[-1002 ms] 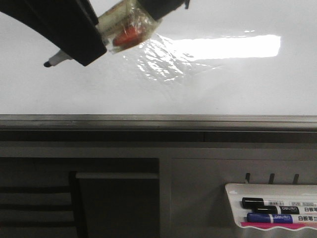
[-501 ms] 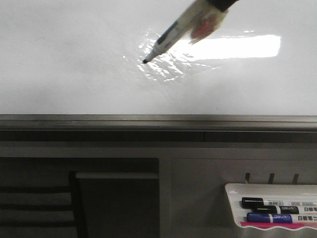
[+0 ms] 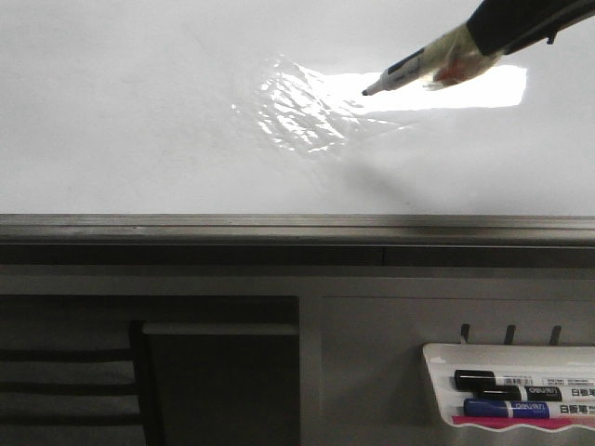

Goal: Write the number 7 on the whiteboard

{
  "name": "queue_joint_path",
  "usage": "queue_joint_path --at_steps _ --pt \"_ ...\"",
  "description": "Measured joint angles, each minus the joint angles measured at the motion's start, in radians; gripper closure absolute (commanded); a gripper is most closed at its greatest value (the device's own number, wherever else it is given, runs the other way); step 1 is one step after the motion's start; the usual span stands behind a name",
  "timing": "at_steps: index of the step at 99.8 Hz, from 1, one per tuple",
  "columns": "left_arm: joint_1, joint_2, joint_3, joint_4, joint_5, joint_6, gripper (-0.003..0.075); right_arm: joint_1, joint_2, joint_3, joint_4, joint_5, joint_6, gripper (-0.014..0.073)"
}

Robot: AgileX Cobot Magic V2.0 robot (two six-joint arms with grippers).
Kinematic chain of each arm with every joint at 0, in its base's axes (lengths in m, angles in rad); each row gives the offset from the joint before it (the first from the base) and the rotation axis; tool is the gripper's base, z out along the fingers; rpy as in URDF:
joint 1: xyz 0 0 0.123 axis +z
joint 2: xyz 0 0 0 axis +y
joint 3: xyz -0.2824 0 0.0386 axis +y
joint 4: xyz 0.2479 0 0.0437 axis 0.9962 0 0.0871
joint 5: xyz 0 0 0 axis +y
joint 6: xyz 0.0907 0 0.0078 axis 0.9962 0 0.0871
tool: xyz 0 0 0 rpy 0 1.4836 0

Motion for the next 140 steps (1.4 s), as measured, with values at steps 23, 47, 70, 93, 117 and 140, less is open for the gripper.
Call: queue_joint_path --at_steps 23,47,70,93,117,140 --pt "0.0 0.02 0.024 -0.021 -0.026 0.0 0.0355 0.0 0.09 -0.131 0.034 0.069 0.011 0.0629" --pt "0.0 0.035 0.024 -0.03 -0.03 0.0 0.0355 0.026 0.198 -0.197 0.022 0.069 0.032 0.0629" --pt "0.0 0.035 0.024 -0.036 -0.042 0.0 0.0355 0.029 0.263 -0.197 0.011 0.024 0.034 0.0629" --pt "0.0 0.035 0.024 -0.04 -0.046 0.0 0.0355 0.026 0.281 -0.197 -0.012 0.001 0.046 0.0629" --pt "0.0 0.035 0.024 -0.04 -0.046 0.0 0.0355 -0.074 0.251 -0.197 -0.007 0.086 0.065 0.0629" --pt "0.0 0.035 0.024 -0.04 -0.048 0.0 0.0355 -0.099 0.241 -0.197 -0.007 0.114 0.067 0.0629"
